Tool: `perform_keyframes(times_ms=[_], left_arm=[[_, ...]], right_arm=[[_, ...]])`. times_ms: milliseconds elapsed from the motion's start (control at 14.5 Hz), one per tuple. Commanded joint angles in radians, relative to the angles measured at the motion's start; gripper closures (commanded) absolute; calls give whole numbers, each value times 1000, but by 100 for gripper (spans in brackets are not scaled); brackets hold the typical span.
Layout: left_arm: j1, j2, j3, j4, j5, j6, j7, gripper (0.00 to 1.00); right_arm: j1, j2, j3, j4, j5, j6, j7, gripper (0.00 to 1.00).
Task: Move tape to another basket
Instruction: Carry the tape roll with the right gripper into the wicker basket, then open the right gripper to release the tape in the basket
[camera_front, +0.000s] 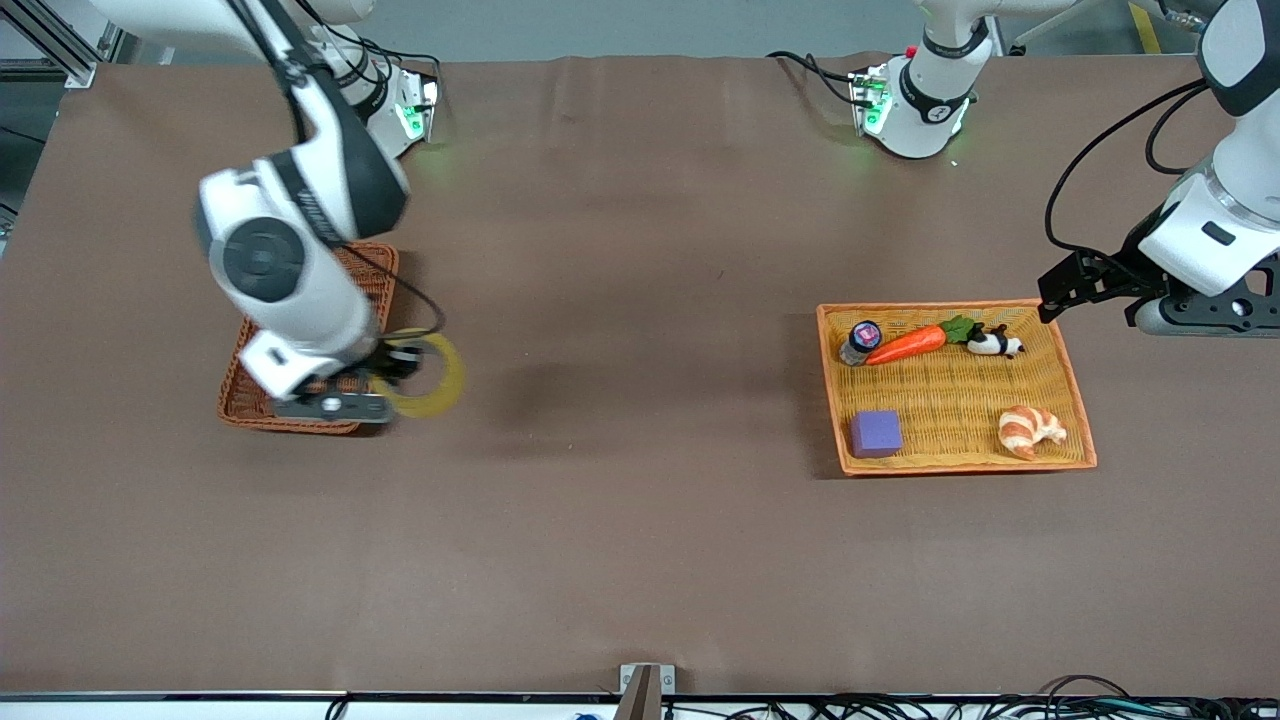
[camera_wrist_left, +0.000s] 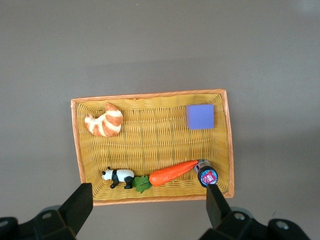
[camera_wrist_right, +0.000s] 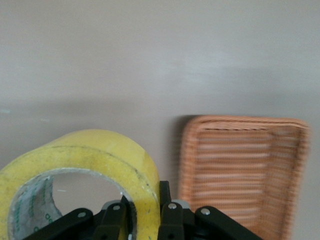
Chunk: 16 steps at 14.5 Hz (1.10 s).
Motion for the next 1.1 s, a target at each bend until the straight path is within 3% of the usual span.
perform_keyframes(times_ms=[0,275,481,757,1032], left_arm=[[-8,-12,12,7,-15,-22,13,0],[-8,-12,11,7,-6,-29,10,0],[-8,-12,11,8,-2,-27,5,0],[-8,-10,11,8,-2,-27,2,0],[-8,-10,11,8,-1,-27,2,0]], right_arm=[[9,-137,-118,-210,31,96,-152,100],[9,-228,-249,-458,31,304,-298,100],[9,-251,-355,-571,31,424,-421,100],[7,-243,-432,-748,31,682,-504,99],[7,-201,-463,-779,33,759,-532,97]])
